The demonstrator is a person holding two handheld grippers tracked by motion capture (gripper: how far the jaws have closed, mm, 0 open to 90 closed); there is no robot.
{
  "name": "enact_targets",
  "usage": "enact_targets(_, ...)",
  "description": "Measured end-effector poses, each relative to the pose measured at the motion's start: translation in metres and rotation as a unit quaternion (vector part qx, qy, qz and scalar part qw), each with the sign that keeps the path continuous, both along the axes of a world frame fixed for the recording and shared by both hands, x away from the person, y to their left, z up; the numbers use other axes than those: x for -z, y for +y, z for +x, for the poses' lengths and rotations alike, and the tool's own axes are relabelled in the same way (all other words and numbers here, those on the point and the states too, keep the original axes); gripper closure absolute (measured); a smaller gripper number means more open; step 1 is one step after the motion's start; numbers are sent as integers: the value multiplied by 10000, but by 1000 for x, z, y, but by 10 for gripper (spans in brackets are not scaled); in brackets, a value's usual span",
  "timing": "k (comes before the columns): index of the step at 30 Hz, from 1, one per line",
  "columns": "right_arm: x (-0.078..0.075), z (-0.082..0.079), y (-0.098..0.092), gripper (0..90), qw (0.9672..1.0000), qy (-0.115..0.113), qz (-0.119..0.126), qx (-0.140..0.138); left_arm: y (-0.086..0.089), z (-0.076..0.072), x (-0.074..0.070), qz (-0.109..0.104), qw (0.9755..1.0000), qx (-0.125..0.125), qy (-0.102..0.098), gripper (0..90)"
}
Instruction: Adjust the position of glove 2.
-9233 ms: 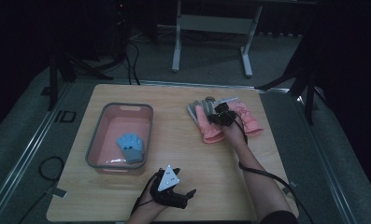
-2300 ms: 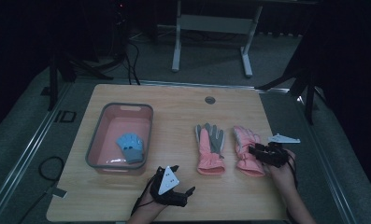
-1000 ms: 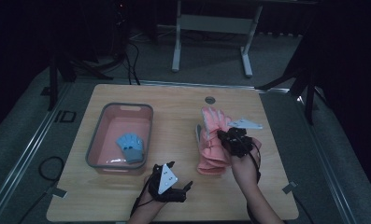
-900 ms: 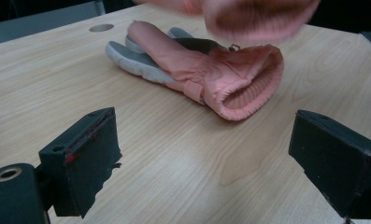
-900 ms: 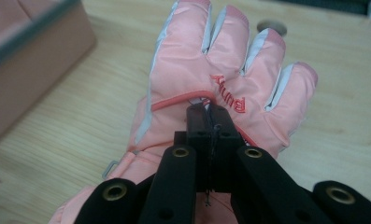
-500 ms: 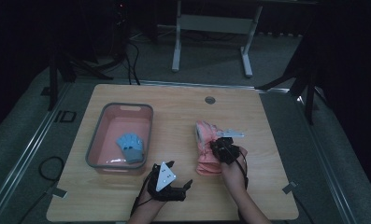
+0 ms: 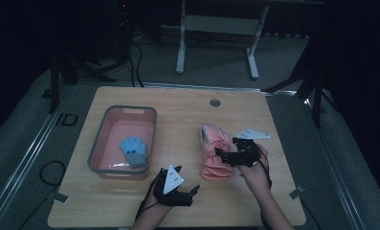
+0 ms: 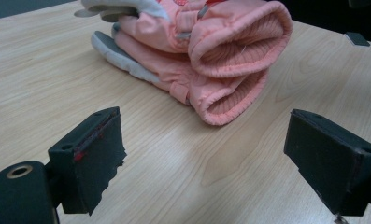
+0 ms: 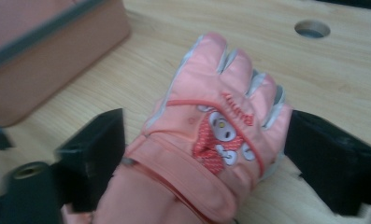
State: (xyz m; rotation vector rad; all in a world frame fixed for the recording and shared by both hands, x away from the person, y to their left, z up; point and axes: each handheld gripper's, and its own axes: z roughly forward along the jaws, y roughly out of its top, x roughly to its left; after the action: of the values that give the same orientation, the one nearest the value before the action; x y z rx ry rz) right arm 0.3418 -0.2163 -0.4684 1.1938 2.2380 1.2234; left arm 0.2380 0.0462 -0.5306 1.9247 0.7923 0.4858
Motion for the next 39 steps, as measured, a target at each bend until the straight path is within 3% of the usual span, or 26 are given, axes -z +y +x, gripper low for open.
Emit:
enact_targets(2,-3,-3,-12,105,9998,-150,-66,-96,-3,2,-4,-16,10000,62,-7,124)
enact_targets(4,-5,-5,-27,124,9991,-380,37,-185,-5,4,-9,-30,9999,127,-16,132)
enact_targets(7,-8,-10,-50,127,9964,-838,-18,-90,-14,8,-21,50,9993,326,-183,151)
enact_targets(9,-9,-12,-61,128,9970,-747,126,-129,-19,11,-30,112,9979,454,-440,202)
enact_targets(11,-10,-13,-67,138,9987,-504,-41,36,-26,16,-41,182,9959,549,-700,268)
enact_targets(12,-9,-14,-70,136,9989,-460,-11,88,-29,19,-46,139,9948,624,-794,352)
enact_targets(13,-9,-14,-73,124,9992,-388,40,65,-32,22,-50,95,9945,657,-813,438)
enact_targets(15,-7,-14,-74,109,9996,-272,42,91,-44,31,-60,59,9943,663,-829,476)
enact_targets(16,-7,-13,-75,101,9998,-169,88,20,-49,34,-62,60,9936,681,-901,550)
enact_targets(18,-6,-13,-74,144,9997,-177,88,122,-62,43,-64,219,9914,809,-1006,659)
enact_targets(19,-6,-12,-74,215,9998,-142,140,96,-68,49,-65,281,9912,829,-988,743)
enact_targets(21,-6,-14,-75,412,9994,-293,-18,200,-76,61,-65,302,9913,921,-894,870)
enact_targets(23,-6,-14,-76,518,9994,-302,-11,184,-83,72,-65,297,9915,934,-854,899)
enact_targets(26,-4,-11,-75,600,9995,-254,32,159,-93,92,-61,419,9927,949,-615,900)
enact_targets(30,-1,-9,-70,609,9994,-331,15,118,-99,108,-35,842,9915,978,-164,900)
enact_targets(31,0,-8,-69,609,9995,-298,16,106,-99,110,-26,832,9915,998,28,900)
enact_targets(32,0,-8,-69,609,9995,-298,16,106,-99,110,-26,832,9915,998,28,900)
enact_targets(33,2,-6,-68,613,9996,-264,39,84,-95,108,-15,823,9913,1022,82,900)
enact_targets(34,5,-5,-65,613,9995,-303,-5,100,-91,106,-9,699,9925,988,157,900)
enact_targets(35,7,-3,-63,607,9997,-249,12,68,-85,102,-3,414,9941,962,287,900)
enact_targets(36,9,-3,-62,602,9997,-249,35,79,-82,97,-1,356,9944,968,242,900)
enact_targets(39,14,4,-56,555,9998,-141,135,37,-82,88,1,595,9938,933,-41,900)
